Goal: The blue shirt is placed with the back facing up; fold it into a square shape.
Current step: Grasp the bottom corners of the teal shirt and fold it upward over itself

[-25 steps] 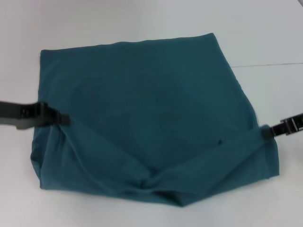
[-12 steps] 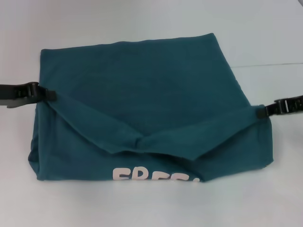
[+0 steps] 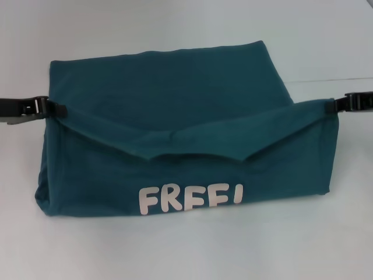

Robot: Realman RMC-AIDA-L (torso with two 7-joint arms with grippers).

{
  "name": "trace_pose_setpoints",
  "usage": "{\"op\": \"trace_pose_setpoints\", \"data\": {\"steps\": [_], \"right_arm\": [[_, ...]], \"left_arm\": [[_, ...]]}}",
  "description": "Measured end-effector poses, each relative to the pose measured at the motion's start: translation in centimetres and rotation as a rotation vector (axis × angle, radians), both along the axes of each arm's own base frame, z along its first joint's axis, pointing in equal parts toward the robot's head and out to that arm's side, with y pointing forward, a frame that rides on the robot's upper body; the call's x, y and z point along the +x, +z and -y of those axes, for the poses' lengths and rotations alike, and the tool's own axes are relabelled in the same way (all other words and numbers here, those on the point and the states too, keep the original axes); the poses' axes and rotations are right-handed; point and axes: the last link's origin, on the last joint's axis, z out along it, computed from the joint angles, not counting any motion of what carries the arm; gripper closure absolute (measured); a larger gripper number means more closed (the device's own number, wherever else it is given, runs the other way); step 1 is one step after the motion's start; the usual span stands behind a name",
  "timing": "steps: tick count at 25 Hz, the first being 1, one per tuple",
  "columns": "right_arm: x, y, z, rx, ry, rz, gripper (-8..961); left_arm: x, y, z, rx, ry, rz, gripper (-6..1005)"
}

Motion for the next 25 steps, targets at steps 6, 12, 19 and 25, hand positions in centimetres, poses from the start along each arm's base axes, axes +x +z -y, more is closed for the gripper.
{"op": "trace_pose_setpoints", "data": {"steps": [6, 12, 19, 25], "right_arm": [[0.0, -0.3, -0.9, 0.050, 0.024, 0.026, 887], [-0.1, -0.8, -2.1, 0.102, 0.043, 0.072, 887], [-0.1, -1.7, -3.3, 0.139, 0.042, 0.096, 887], [0.5, -1.9, -4.1, 0.180, 0.009, 0.092, 887]], "left_arm": [[-0.1, -0.7, -0.7, 0.031, -0.017, -0.060, 976], [0.0, -1.5, -1.5, 0.066, -0.037, -0.128, 976], [0.8, -2.2, -2.5, 0.105, -0.062, -0.183, 975], [0.9, -2.6, -2.9, 0.137, -0.070, -0.214, 973]]}}
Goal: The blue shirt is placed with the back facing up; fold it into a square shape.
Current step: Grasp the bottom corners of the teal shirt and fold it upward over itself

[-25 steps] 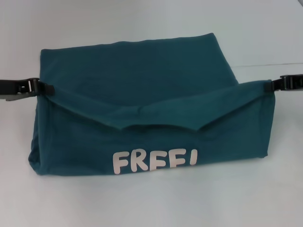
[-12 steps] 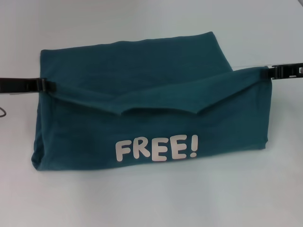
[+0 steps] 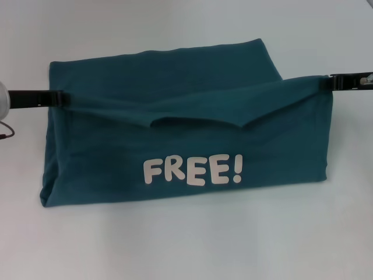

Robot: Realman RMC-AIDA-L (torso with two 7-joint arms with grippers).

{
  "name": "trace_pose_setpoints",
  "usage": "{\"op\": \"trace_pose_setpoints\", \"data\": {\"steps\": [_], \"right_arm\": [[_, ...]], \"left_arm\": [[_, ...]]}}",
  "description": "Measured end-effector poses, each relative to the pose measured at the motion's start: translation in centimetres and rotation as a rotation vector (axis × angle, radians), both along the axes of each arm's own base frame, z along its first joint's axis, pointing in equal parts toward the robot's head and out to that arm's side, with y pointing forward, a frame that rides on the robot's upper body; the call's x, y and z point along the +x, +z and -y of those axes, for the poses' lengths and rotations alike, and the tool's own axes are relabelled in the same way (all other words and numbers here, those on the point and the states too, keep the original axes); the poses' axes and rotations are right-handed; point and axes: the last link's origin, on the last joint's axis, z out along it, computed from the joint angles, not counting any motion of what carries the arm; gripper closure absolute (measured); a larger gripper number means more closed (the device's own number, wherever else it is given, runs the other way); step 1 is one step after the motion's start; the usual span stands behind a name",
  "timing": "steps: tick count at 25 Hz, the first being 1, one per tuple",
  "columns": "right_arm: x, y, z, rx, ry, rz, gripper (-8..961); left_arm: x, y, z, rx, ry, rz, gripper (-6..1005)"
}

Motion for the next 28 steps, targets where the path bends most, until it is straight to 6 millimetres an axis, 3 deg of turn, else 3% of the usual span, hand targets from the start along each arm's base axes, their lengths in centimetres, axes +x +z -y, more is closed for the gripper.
{"op": "trace_pose_setpoints", "data": {"steps": [9, 19, 28], "right_arm": [[0.4, -0.6, -0.7, 0.045, -0.005, 0.025, 887], [0.7, -2.6, -1.1, 0.039, 0.001, 0.076, 887], [0.7, -2.7, -1.3, 0.060, 0.010, 0.092, 885]], "left_arm": [[0.5, -1.5, -0.4, 0.013, -0.022, -0.051, 971], [0.0, -3.1, -0.6, 0.059, -0.023, -0.110, 968], [0.1, -3.8, -1.1, 0.086, -0.036, -0.160, 966]]}}
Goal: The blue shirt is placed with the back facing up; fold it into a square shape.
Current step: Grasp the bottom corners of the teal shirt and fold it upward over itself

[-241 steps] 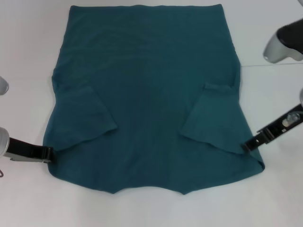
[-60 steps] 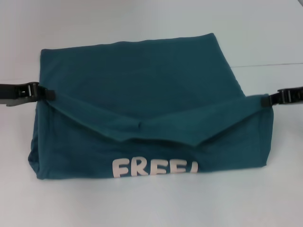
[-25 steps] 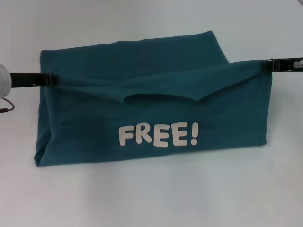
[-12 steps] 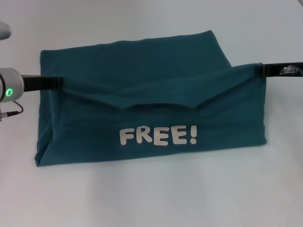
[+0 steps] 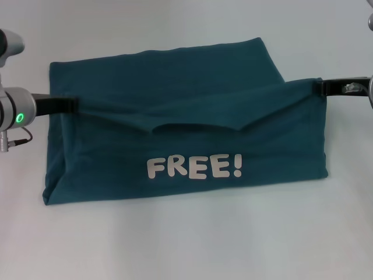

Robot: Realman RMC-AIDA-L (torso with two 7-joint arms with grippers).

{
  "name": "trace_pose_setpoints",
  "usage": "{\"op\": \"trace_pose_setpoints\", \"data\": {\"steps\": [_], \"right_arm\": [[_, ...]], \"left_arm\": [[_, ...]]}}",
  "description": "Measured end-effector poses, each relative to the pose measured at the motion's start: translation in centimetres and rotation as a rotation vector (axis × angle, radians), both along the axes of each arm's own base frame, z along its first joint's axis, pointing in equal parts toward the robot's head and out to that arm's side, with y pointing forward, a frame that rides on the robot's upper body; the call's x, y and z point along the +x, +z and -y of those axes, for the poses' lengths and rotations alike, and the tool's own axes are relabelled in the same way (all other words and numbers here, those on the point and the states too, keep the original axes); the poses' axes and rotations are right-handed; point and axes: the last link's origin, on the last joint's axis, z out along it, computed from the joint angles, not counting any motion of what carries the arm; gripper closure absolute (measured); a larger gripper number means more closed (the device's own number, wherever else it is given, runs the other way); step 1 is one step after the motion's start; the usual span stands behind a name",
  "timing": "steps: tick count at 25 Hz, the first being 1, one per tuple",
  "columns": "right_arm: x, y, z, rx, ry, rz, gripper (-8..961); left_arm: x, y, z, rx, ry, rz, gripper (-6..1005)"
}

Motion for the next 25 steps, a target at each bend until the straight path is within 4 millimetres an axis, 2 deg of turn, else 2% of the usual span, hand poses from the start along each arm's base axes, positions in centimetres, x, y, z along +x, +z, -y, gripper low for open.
{"op": "trace_pose_setpoints", "data": {"steps": [11, 16, 18, 20, 25], "right_arm": [[0.23, -0.52, -0.32, 0.004, -0.008, 0.021, 881], [0.22, -0.21, -0.46, 0.024, -0.004, 0.027, 880], [0.21, -0.13, -0.50, 0.029, -0.003, 0.028, 674], [0.14, -0.13, -0.56, 0.030, -0.001, 0.030, 591], [0.05, -0.35, -0.57, 0.024, 0.001, 0.031, 384]], "left_arm": [[0.04, -0.60, -0.26, 0.053, -0.023, -0.065, 963], [-0.34, -0.36, -0.27, 0.074, -0.017, -0.072, 849], [-0.51, -0.30, -0.26, 0.077, -0.015, -0.076, 804], [-0.62, -0.33, -0.24, 0.073, -0.017, -0.085, 758], [-0.59, -0.43, -0.21, 0.065, -0.030, -0.102, 562]]}}
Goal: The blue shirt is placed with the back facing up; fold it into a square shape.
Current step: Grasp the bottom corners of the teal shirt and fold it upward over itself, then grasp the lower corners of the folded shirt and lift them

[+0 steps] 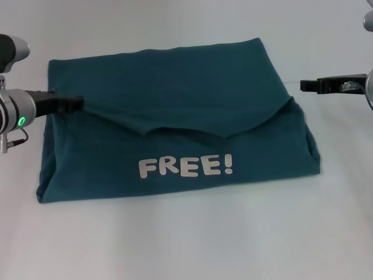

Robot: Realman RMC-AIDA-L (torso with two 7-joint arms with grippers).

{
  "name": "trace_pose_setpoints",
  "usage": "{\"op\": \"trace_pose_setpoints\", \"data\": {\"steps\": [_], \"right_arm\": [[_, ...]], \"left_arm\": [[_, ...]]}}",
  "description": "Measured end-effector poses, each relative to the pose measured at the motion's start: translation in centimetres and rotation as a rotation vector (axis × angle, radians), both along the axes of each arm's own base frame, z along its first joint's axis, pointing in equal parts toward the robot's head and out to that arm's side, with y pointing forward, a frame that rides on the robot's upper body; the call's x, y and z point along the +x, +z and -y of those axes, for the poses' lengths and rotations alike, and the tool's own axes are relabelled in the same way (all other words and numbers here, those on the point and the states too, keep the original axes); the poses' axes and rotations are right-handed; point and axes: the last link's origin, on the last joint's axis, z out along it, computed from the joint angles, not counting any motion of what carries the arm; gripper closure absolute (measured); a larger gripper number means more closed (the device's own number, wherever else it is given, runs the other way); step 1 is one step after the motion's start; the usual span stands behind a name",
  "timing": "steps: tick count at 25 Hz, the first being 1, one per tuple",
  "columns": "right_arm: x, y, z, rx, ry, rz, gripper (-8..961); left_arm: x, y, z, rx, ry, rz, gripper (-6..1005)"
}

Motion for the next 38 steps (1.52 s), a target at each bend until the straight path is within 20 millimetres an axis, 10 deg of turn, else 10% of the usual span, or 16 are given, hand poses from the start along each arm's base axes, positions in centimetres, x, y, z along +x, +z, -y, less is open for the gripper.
{"op": "trace_pose_setpoints", "data": {"steps": [10, 38], "right_arm": [[0.6, -0.4, 0.6, -0.013, -0.014, -0.007, 22], [-4.1, 1.5, 4.5, -0.331, 0.085, 0.064, 34]], "left_arm": [[-0.6, 0.7, 0.1, 0.022, 0.010, -0.002, 122], [-3.8, 4.2, 9.1, -0.330, 0.451, 0.383, 61]]}}
